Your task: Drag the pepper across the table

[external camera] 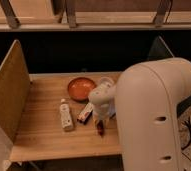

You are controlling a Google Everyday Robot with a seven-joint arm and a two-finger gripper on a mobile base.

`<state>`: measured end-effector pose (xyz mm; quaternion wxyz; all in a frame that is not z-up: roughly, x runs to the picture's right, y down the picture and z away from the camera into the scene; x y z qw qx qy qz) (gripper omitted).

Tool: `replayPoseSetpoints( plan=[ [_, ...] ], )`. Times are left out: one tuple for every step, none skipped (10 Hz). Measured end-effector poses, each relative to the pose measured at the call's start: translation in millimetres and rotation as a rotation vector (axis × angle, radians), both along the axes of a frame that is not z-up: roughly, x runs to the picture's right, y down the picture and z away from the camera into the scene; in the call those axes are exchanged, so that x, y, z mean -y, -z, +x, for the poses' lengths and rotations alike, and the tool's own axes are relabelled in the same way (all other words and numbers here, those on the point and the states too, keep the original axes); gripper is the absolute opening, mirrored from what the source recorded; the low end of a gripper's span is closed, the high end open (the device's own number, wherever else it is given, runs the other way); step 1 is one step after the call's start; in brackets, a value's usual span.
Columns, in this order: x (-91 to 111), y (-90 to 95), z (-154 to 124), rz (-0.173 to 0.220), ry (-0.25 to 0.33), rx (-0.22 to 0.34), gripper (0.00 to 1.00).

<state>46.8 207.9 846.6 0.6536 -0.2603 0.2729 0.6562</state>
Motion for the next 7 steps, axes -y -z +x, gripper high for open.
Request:
replayPoseSetpoints(
  plan=[
    [2,1.3,8,0.004,-0.017,-0.018,0.00],
    [6,3.2,20,0.013,-0.046,-0.047,0.00],
    [10,5.1,32,0.023,-0.072,-0.075,0.00],
    [13,7.2,47,0.030,-0.101,-0.108,0.00],
    [14,8.7,62,0.034,-0.130,-0.138,0.00],
    [13,9.6,72,0.036,-0.157,-0.160,0.00],
    [11,9.1,81,0.039,-0.182,-0.176,0.00]
  ],
)
